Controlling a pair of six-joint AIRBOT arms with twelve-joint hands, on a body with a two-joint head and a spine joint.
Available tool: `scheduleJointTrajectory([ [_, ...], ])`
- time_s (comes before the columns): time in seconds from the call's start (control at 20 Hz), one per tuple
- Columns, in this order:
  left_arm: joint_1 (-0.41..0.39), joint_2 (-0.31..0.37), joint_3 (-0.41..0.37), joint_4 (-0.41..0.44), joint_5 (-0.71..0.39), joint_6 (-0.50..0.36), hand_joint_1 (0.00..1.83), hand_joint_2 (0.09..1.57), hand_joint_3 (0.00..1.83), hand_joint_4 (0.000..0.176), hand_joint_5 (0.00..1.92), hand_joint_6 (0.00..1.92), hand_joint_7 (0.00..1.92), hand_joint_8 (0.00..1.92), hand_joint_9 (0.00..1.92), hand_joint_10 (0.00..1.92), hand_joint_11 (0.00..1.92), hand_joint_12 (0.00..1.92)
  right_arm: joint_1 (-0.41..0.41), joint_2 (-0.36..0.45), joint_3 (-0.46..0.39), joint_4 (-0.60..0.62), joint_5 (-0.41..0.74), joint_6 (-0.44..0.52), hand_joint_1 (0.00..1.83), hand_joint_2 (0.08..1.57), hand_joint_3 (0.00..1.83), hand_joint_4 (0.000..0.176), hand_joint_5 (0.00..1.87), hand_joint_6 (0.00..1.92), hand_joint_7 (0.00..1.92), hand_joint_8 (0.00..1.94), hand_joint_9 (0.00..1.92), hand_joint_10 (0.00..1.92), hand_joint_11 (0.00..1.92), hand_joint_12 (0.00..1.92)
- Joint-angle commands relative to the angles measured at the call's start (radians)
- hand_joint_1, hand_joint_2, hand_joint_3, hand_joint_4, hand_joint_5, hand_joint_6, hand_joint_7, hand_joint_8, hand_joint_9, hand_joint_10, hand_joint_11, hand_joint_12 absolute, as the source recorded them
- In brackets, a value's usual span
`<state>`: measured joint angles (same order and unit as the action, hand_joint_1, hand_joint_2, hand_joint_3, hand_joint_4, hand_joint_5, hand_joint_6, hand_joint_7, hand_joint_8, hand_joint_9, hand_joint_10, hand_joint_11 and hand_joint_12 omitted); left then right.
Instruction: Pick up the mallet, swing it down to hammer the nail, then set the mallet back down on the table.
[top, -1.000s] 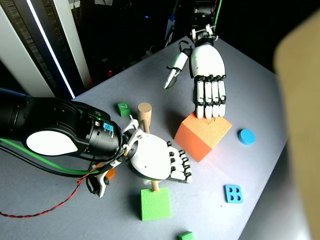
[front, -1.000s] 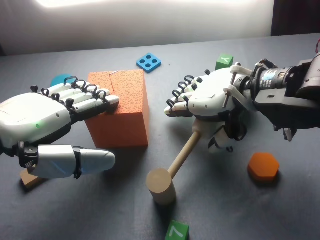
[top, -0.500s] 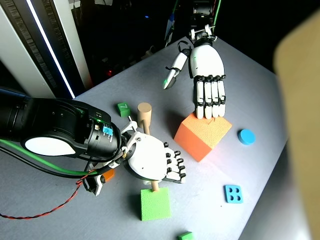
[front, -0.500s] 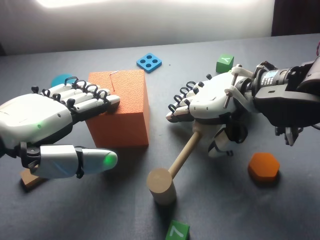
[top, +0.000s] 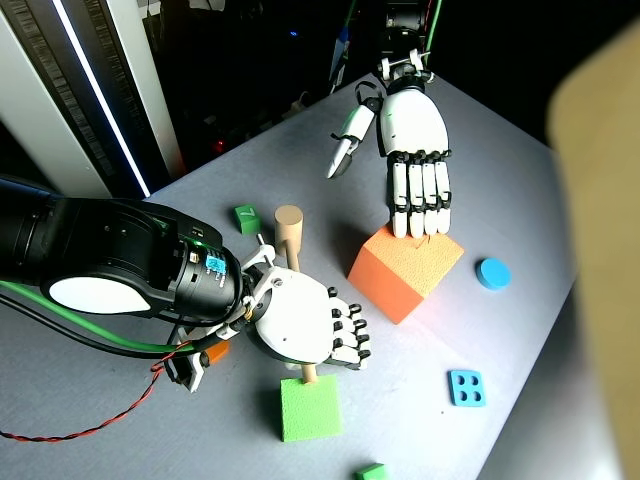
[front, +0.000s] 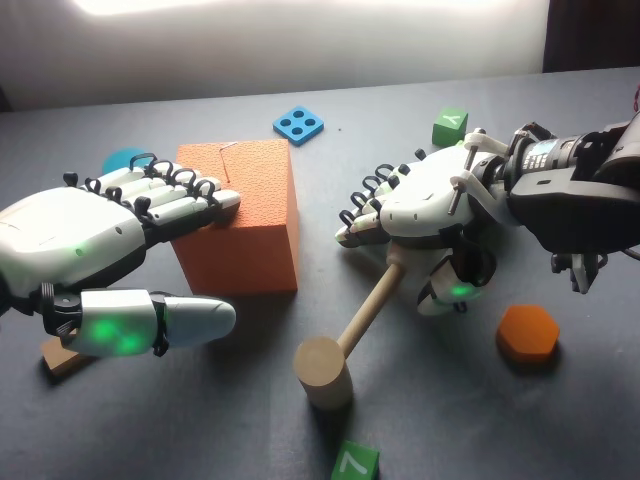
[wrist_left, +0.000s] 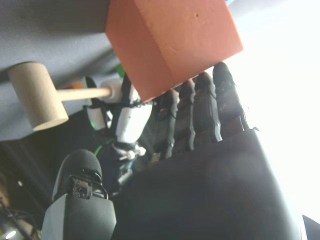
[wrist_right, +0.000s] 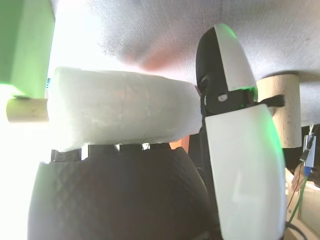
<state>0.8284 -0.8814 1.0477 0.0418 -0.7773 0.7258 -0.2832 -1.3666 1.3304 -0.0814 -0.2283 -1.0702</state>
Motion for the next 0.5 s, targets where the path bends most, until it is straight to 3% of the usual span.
scheduleJointTrajectory([
  [0.0,-0.009,-0.006,-0.005,0.003,-0.059,-0.012,0.00,1.15,0.00,0.000,0.15,0.00,0.14,0.01,0.11,0.01,0.00,0.25,0.012,0.006,0.003,0.001,0.071,0.005,0.93,1.10,0.00,0.000,0.16,0.01,0.12,0.00,0.08,0.01,0.00,0.38],
  [0.05,-0.009,-0.006,-0.005,0.003,-0.058,-0.012,0.00,1.15,0.00,0.000,0.13,0.00,0.12,0.01,0.10,0.00,0.00,0.21,0.011,0.007,0.003,0.001,0.071,0.004,0.94,1.10,0.00,0.000,0.18,0.01,0.14,0.01,0.11,0.02,0.00,0.48],
  [0.25,-0.009,-0.006,-0.005,0.003,-0.058,-0.011,0.00,1.15,0.00,0.000,0.13,0.00,0.11,0.00,0.09,0.00,0.00,0.22,0.012,0.007,0.004,0.001,0.075,0.004,0.97,1.08,0.00,0.000,0.23,0.02,0.20,0.02,0.15,0.03,0.00,0.58],
  [0.35,-0.009,-0.006,-0.006,0.003,-0.055,-0.011,0.00,1.15,0.00,0.000,0.14,0.00,0.12,0.00,0.10,0.00,0.00,0.25,0.012,0.007,0.004,0.001,0.075,0.004,0.98,1.06,0.00,0.000,0.40,0.04,0.42,0.04,0.34,0.08,0.00,0.97],
  [0.45,-0.009,-0.006,-0.006,0.003,-0.055,-0.011,0.00,1.15,0.00,0.000,0.13,0.00,0.12,0.00,0.10,0.00,0.00,0.23,0.012,0.008,0.004,0.001,0.076,0.001,0.99,1.06,0.00,0.000,0.49,0.06,0.50,0.05,0.41,0.11,0.00,1.10],
])
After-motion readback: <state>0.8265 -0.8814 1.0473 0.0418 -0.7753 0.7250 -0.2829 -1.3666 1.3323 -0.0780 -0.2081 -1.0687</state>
